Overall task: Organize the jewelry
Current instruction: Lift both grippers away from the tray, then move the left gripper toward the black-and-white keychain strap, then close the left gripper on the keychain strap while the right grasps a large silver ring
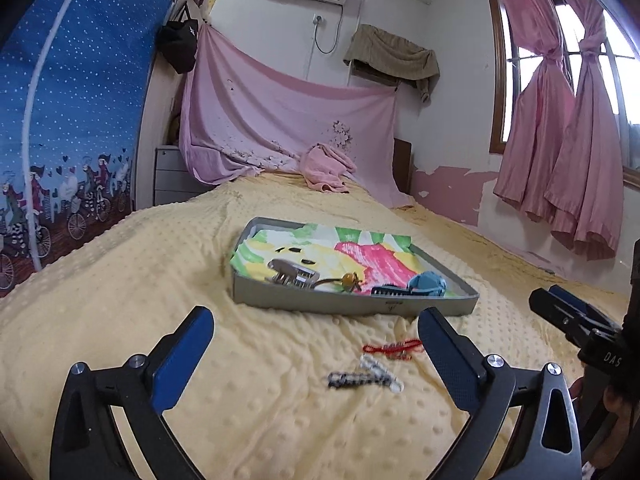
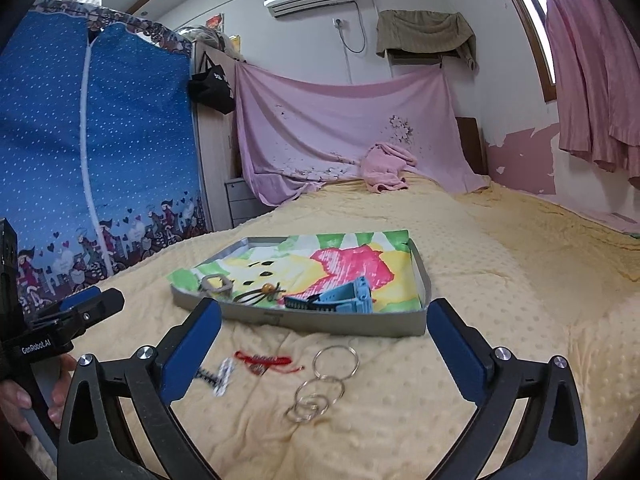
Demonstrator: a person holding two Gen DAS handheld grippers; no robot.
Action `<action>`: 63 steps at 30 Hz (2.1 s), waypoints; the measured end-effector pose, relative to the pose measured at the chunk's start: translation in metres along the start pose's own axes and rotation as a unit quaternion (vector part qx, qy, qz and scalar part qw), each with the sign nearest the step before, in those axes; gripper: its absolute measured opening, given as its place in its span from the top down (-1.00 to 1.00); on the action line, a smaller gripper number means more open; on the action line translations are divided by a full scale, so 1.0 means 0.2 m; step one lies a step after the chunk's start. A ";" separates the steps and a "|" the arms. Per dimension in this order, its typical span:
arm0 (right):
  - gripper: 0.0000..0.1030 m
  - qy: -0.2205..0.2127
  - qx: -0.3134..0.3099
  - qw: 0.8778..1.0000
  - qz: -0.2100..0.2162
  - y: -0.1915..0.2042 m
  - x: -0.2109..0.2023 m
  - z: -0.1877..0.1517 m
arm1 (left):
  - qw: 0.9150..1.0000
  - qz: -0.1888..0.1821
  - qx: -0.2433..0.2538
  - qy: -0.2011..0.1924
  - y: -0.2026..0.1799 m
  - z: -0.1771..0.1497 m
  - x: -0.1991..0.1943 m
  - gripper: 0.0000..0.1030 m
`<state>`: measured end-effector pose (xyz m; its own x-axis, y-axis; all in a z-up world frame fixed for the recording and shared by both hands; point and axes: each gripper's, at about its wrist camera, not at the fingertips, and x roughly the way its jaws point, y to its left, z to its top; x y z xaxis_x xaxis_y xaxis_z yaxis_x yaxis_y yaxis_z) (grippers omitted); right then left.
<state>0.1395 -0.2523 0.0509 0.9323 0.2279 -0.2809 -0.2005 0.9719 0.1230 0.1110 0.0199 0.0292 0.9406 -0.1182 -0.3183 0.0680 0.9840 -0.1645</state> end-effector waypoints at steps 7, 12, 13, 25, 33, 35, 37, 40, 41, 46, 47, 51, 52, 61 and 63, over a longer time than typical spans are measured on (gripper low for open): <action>-0.96 0.032 -0.029 0.999 -0.008 0.05 -0.07 -0.08 | 1.000 0.010 0.009 0.023 0.01 -0.10 -0.02 -1.00; -0.96 0.069 -0.043 0.997 -0.001 0.06 -0.03 -0.13 | 0.999 -0.002 0.009 0.049 0.02 -0.12 0.03 -1.00; -0.96 0.077 -0.043 0.996 -0.002 0.06 -0.02 -0.14 | 0.998 -0.003 0.007 0.054 0.03 -0.13 0.04 -1.00; -0.95 0.145 -0.018 0.989 0.000 0.05 0.13 -0.21 | 0.992 -0.033 -0.014 0.124 0.05 -0.17 0.17 -0.99; -0.52 0.172 -0.002 0.985 0.021 0.04 0.20 -0.24 | 0.987 -0.074 0.005 0.146 0.00 -0.17 0.28 -0.73; -0.42 0.177 0.003 0.984 0.024 0.04 0.21 -0.24 | 0.985 -0.082 0.013 0.153 -0.01 -0.17 0.31 -0.61; -0.27 0.186 0.010 0.982 0.027 0.03 0.24 -0.25 | 0.982 -0.089 0.016 0.164 -0.01 -0.17 0.34 -0.50; -0.11 0.202 0.026 0.979 0.032 0.01 0.29 -0.26 | 0.977 -0.106 0.013 0.182 0.00 -0.18 0.38 -0.38; -0.08 0.205 0.030 0.978 0.033 0.00 0.30 -0.27 | 0.977 -0.110 0.014 0.184 -0.01 -0.18 0.39 -0.37; 0.02 0.220 0.064 0.972 0.045 -0.04 0.39 -0.29 | 0.974 -0.129 0.029 0.184 -0.03 -0.18 0.42 -0.37; 0.02 0.222 0.070 0.971 0.050 -0.04 0.41 -0.28 | 0.973 -0.134 0.034 0.185 -0.03 -0.18 0.43 -0.37; 0.10 0.227 0.082 0.969 0.060 -0.06 0.48 -0.28 | 0.969 -0.138 0.047 0.201 -0.04 -0.17 0.51 -0.37; 0.15 0.230 0.080 0.968 0.059 -0.05 0.50 -0.28 | 0.968 -0.139 0.049 0.205 -0.05 -0.17 0.52 -0.37; 0.75 0.243 0.088 0.964 0.059 -0.06 0.59 -0.29 | 0.960 -0.166 0.052 0.221 -0.06 -0.20 0.54 0.25; 0.83 0.240 0.086 0.965 0.061 -0.04 0.58 -0.29 | 0.959 -0.169 0.050 0.222 -0.06 -0.20 0.54 0.34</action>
<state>0.2324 -0.2306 -0.0391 0.6494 0.3811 -0.6580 -0.2084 0.9214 0.3280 0.1986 -0.0095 -0.0409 0.6265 -0.4562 -0.6319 0.3970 0.8845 -0.2450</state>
